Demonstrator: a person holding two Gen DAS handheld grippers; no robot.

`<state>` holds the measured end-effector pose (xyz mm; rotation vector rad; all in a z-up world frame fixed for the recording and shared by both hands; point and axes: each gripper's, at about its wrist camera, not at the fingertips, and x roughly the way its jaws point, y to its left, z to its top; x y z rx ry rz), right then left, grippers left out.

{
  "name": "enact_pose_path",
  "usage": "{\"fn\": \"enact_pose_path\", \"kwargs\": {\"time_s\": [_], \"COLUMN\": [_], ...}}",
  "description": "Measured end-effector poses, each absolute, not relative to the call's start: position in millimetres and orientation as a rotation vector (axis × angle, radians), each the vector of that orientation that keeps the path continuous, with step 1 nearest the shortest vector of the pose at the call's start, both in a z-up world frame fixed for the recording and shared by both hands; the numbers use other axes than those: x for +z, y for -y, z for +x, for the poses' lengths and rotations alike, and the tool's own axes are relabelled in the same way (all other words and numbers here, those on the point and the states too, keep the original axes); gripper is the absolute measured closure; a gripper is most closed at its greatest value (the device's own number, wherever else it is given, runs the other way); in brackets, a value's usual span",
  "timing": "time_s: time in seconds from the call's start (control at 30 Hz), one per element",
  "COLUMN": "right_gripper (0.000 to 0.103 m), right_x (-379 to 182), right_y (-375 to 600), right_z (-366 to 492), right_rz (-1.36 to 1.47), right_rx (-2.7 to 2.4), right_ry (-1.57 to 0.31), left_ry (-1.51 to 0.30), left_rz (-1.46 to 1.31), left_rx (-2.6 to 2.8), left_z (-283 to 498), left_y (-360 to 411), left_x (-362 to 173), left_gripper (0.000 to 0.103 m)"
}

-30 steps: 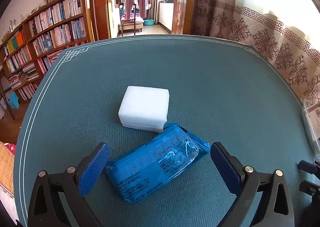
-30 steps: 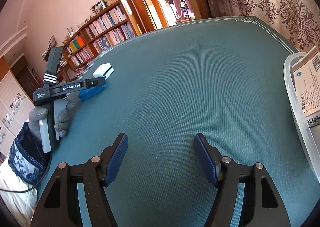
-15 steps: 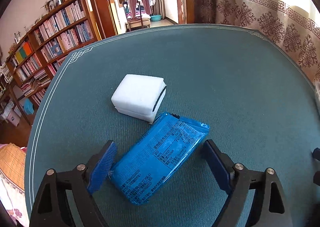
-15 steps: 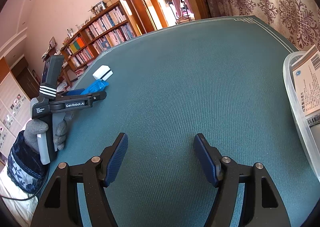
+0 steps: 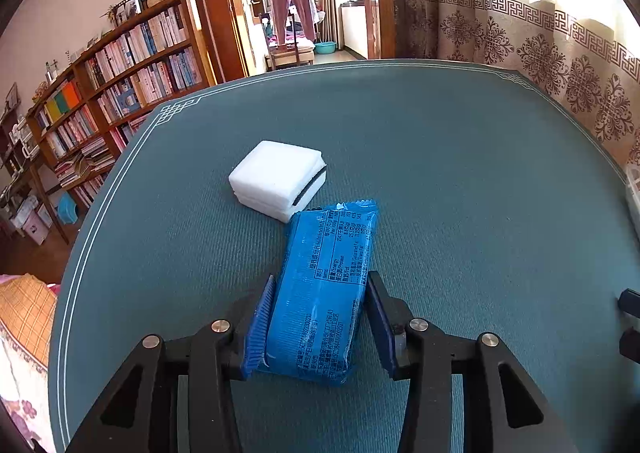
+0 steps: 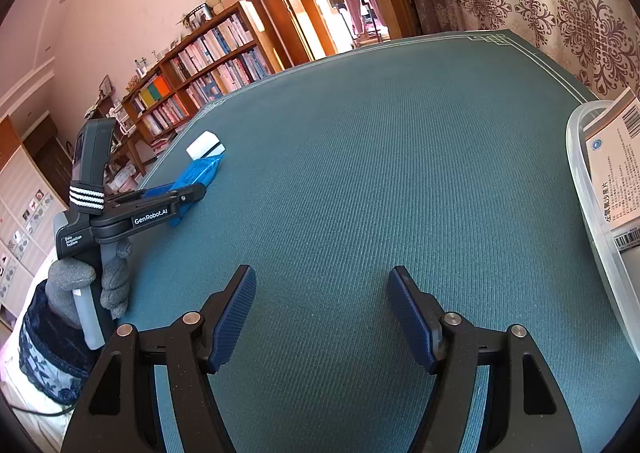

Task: Organize objects
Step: 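Grasp the blue wrapped wipes pack with the left tool, then grasp the white foam block with the right tool while the left holds the blue pack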

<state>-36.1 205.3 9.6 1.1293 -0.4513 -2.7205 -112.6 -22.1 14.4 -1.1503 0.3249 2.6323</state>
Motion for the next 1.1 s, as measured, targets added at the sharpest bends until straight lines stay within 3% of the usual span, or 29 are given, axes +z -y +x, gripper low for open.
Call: {"fn": "enact_pose_path", "kwargs": {"time_s": [0.27, 0.57, 0.83, 1.1], "right_gripper": [0.033, 0.033, 0.033, 0.033], "right_x": [9.8, 8.8, 15.0, 56.9], "right_y": [-206.2, -202.4, -188.5, -140.8], "right_z": [-36.3, -35.0, -43.4, -96.9], "right_rz": [1.13, 1.146, 1.178, 1.027], "right_rx": [-2.72, -2.733, -2.762, -2.731], "right_ry": [0.451, 0.416, 0.303, 0.15], "left_ry": [-0.187, -0.174, -0.102, -0.067], "left_rz": [-1.187, -1.187, -1.2, -1.213], "left_rx": [2.716, 2.835, 2.894, 2.929], "left_z": [-88.6, -70.9, -70.0, -68.1], "left_y": [52.5, 74.3, 85.8, 92.1], "left_x": [19.8, 20.2, 17.0, 14.1], "left_gripper": [0.059, 0.059, 0.059, 0.059]}}
